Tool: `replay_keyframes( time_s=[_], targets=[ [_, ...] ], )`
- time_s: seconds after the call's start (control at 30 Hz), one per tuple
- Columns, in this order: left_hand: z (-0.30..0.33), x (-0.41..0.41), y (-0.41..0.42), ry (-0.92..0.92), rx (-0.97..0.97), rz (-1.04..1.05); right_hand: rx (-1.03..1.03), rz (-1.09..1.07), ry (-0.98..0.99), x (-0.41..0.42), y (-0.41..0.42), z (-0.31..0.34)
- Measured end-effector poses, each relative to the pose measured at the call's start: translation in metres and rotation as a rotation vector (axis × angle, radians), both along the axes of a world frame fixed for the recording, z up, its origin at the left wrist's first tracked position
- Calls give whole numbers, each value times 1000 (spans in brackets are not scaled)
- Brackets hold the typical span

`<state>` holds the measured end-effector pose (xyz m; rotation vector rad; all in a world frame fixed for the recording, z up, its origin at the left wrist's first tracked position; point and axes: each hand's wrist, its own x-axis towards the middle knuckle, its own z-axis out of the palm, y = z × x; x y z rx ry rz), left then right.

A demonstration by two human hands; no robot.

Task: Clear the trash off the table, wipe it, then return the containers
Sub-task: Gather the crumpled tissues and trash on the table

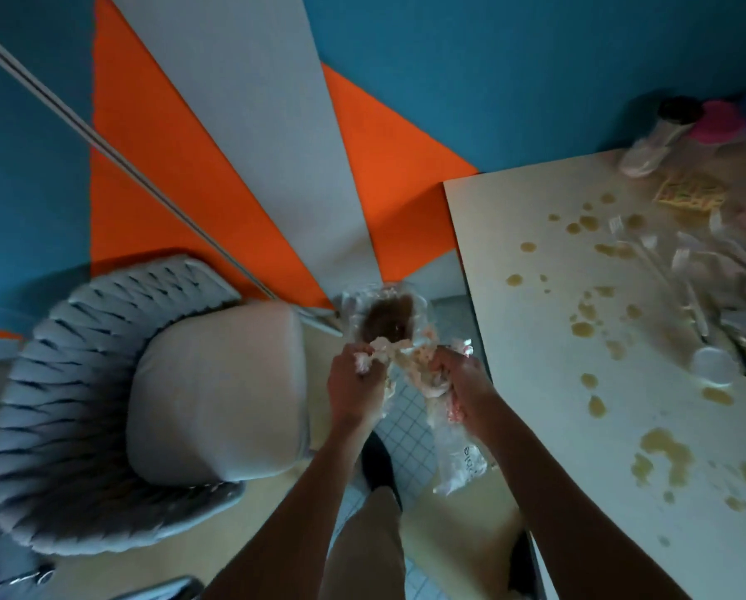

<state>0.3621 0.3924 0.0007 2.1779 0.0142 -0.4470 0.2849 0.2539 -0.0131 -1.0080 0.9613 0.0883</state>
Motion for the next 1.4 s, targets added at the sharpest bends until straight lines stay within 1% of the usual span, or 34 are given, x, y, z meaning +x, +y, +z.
replay_keyframes(
  time_s=[0.03,0.13,0.23,0.3,0.4,0.5,0.57,0.67,0.73,0.83,0.87,0.9,0.93,1.0,1.1,1.17,1.23,1.3,1.4],
  targets=[
    [-10,20,2,30,26,-32,8,-11,34,19,3,-18],
    [-35,68,4,67,93,-154,53,-59,97,57,7,-41],
    [-61,114,-4,121,111,-228,46,-122,147,88,7,-66],
    [-87,137,-12,123,130,-272,21,-136,199,105,5,-88],
    [-141,163,-22,160,141,-315,-8,-127,272,130,0,-129],
    [-242,194,-32,205,178,-341,-51,-106,311,164,-12,-184],
    [-274,211,-42,218,195,-332,-84,-107,324,185,-20,-223],
    [-321,232,-58,224,196,-380,-179,-91,299,220,-33,-298],
    [-351,243,-65,191,161,-357,-263,-115,263,241,-40,-337],
    [-419,255,-78,71,106,-308,-502,-122,134,273,-46,-421],
    [-441,259,-82,29,99,-292,-573,-86,99,280,-49,-459],
    [-463,262,-86,4,89,-292,-630,-22,80,287,-48,-478],
    [-486,266,-89,17,99,-306,-659,42,77,293,-47,-509],
    [-540,274,-96,89,128,-336,-615,83,99,299,-45,-549],
    [-609,288,-104,223,179,-447,-416,104,180,304,-46,-602],
    [-656,296,-114,300,272,-534,-386,165,257,311,-51,-637],
    [-691,304,-123,318,367,-613,-338,229,364,321,-56,-662],
    [-718,311,-130,309,390,-677,-284,280,426,329,-59,-686],
    [-742,319,-139,332,360,-725,-204,252,386,333,-66,-713]
  ],
)
